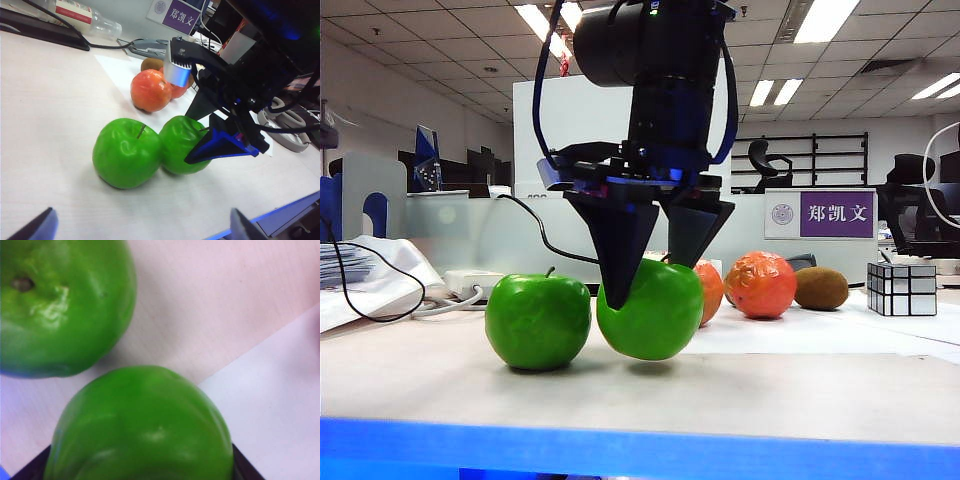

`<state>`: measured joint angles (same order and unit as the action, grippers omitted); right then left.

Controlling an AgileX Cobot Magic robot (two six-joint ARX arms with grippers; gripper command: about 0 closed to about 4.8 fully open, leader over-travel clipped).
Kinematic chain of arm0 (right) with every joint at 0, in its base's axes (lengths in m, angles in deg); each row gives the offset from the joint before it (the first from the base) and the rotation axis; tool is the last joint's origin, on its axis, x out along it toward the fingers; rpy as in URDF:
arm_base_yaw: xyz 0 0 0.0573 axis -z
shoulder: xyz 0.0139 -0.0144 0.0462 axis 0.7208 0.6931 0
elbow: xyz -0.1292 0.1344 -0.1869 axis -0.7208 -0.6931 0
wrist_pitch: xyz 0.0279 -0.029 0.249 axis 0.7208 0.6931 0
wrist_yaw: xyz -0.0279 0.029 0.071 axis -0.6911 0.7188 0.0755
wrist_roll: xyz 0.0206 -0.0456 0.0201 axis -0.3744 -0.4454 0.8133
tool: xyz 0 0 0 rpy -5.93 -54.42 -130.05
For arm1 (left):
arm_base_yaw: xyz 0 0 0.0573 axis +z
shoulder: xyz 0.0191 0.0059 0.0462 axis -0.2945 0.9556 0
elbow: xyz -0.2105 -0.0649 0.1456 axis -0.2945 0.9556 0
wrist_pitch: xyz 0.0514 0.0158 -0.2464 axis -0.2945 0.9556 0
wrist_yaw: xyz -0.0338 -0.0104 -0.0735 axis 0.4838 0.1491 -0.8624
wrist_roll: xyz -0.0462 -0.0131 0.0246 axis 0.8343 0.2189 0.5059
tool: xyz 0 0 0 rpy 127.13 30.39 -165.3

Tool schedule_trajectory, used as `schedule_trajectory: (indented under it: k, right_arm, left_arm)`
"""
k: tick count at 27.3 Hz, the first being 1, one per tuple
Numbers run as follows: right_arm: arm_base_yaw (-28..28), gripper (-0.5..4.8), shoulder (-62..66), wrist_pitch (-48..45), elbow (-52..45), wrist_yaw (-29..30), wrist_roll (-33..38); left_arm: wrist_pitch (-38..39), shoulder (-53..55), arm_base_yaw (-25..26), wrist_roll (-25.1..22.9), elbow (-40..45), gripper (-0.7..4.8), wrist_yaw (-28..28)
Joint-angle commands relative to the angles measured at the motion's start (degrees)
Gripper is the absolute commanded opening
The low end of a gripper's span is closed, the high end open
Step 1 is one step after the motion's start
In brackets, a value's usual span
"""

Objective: Put the same fruits together.

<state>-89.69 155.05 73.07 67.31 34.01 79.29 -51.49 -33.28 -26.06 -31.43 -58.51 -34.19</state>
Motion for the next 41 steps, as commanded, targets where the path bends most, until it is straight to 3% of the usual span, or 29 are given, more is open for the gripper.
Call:
schedule_trajectory:
  k: [1,2,7,17,21,34,37,40,41]
  right_arm:
    - [0.00,2.88,-0.28,-0.57,0.22,-0.04,0.22]
    - [0.00,3.38,-0.28,-0.59,0.22,-0.11,0.24]
    - [0.00,4.79,-0.28,-0.70,0.22,-0.24,0.24]
    - [0.02,4.79,-0.48,-1.60,0.28,-0.28,0.28]
    - [0.02,4.79,-2.12,-2.08,0.28,-5.22,0.26]
    - [0.31,4.79,-19.91,-5.51,0.28,-6.34,1.20]
    - [0.31,4.79,-28.06,-6.29,0.28,-7.78,1.18]
    - [0.31,-0.06,-40.61,-8.31,0.28,-7.78,0.83]
    - [0.31,-0.02,-43.01,-8.76,0.28,-7.76,0.63]
  left_arm:
    - [0.07,-0.07,0.00,-0.09,-0.04,4.79,-0.24]
    - [0.07,-0.07,0.00,-0.09,-0.04,4.79,-0.24]
    - [0.07,-0.07,0.00,-0.09,-0.04,4.79,-0.24]
    - [0.09,-0.07,0.00,-0.09,-0.04,4.79,-0.24]
    - [0.09,-0.07,0.00,-0.09,-0.04,4.79,-0.24]
    - [0.07,-0.07,0.00,-0.04,-0.09,4.79,-0.28]
    - [-2.49,-0.07,0.00,2.25,-0.13,4.79,-1.14]
    - [-10.03,-0.07,0.02,3.91,-2.19,4.79,-5.92]
    - [-10.73,-0.07,0.02,3.78,-3.48,4.11,-6.36]
